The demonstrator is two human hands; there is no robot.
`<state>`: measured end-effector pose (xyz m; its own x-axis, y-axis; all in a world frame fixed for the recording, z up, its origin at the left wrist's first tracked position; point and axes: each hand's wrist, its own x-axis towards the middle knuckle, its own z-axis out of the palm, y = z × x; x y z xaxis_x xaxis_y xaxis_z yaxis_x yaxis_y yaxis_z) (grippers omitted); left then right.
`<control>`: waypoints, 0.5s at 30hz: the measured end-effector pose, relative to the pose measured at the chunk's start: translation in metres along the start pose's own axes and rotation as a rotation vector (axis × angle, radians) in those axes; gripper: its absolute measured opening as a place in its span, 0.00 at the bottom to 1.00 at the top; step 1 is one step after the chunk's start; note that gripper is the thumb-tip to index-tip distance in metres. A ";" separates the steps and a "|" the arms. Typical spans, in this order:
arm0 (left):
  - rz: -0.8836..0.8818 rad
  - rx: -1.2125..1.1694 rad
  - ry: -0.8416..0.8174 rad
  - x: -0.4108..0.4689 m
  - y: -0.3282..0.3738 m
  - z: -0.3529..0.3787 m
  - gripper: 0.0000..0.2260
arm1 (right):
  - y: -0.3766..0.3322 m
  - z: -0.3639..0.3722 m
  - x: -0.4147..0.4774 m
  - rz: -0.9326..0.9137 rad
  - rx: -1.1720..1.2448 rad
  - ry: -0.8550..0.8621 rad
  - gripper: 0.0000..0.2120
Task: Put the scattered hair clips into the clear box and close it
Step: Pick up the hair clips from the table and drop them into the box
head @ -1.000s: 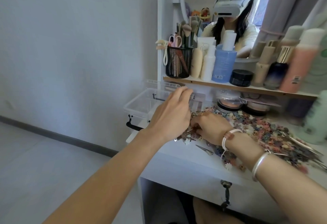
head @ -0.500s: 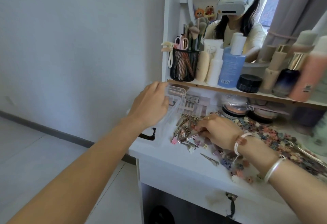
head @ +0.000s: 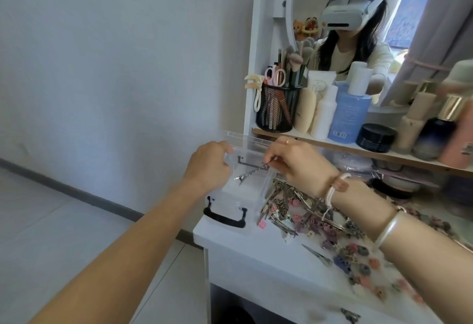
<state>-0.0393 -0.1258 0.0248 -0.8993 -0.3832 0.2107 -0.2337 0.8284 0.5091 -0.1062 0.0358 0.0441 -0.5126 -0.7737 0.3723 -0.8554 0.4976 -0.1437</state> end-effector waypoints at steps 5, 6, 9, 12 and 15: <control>-0.039 -0.100 0.031 -0.004 -0.001 0.004 0.18 | 0.006 -0.002 -0.005 0.089 -0.016 -0.093 0.16; -0.049 -0.110 0.048 -0.005 -0.001 0.005 0.18 | 0.014 -0.004 -0.009 0.147 -0.013 -0.103 0.14; -0.067 -0.135 0.089 -0.006 0.001 0.009 0.18 | 0.034 -0.003 -0.030 0.263 -0.078 -0.373 0.13; -0.084 -0.154 0.098 -0.007 0.004 0.012 0.18 | 0.043 0.010 -0.045 0.319 -0.132 -0.568 0.20; -0.105 -0.174 0.101 -0.007 0.004 0.013 0.17 | 0.046 0.017 -0.048 0.296 -0.094 -0.497 0.15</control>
<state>-0.0390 -0.1150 0.0146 -0.8299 -0.5096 0.2270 -0.2488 0.7024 0.6669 -0.1220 0.0888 0.0046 -0.7213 -0.6764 -0.1489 -0.6720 0.7356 -0.0861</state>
